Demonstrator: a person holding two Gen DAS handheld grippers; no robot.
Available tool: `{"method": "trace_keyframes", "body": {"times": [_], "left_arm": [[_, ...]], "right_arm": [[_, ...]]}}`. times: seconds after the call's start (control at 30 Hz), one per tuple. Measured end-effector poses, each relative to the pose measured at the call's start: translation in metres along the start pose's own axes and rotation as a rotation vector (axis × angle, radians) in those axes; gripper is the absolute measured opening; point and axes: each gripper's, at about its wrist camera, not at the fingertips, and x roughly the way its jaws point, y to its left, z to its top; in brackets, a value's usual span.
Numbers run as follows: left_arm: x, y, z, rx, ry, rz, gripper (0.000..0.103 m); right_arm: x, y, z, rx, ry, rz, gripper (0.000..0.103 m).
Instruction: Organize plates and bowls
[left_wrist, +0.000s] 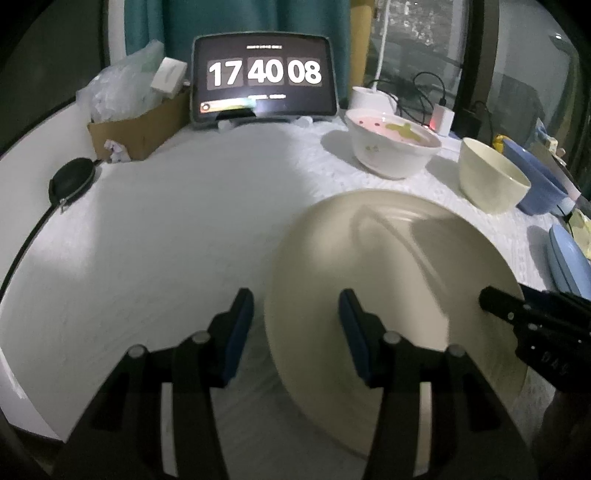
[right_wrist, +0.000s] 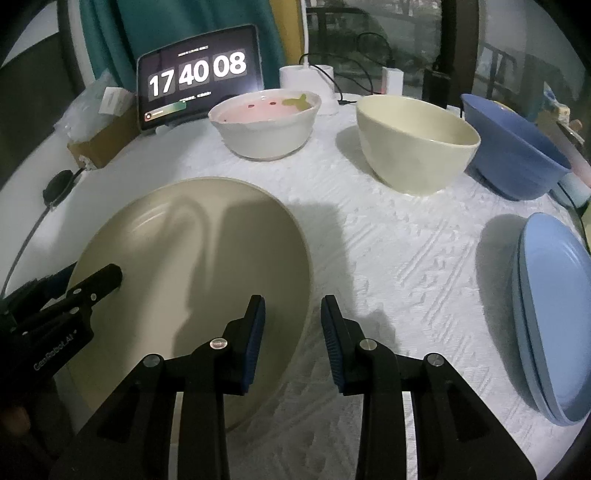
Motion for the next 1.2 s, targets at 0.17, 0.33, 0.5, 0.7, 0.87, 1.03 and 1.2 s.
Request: {"method": "trace_keyframes", "body": {"times": [0.17,0.33,0.5,0.7,0.87,1.03,1.2], "left_arm": [[0.000,-0.005,-0.002,0.027,0.001,-0.017,0.049],[0.000,-0.006,-0.002,0.030,-0.004,-0.018,0.044],[-0.002,-0.007,-0.004,0.028,-0.005,-0.029,0.041],[-0.006,-0.013,-0.005,0.034,-0.007,-0.043,0.041],[-0.012,-0.020,-0.004,0.044,-0.021,-0.047,0.041],[-0.019,-0.028,-0.004,0.054,-0.031,-0.053,0.041],[-0.028,-0.038,-0.003,0.065,-0.045,-0.064,0.041]], "right_arm": [[-0.001,0.000,-0.001,-0.004,-0.005,0.013,0.032],[-0.003,0.001,-0.004,-0.010,-0.015,0.022,0.027],[-0.007,-0.002,-0.005,0.001,-0.022,0.018,0.026],[-0.014,-0.008,-0.006,0.009,-0.043,0.006,0.026],[-0.022,-0.014,-0.007,0.016,-0.064,0.001,0.026],[-0.029,-0.021,-0.009,0.026,-0.081,0.000,0.026],[-0.039,-0.029,-0.011,0.040,-0.103,-0.004,0.026]]}}
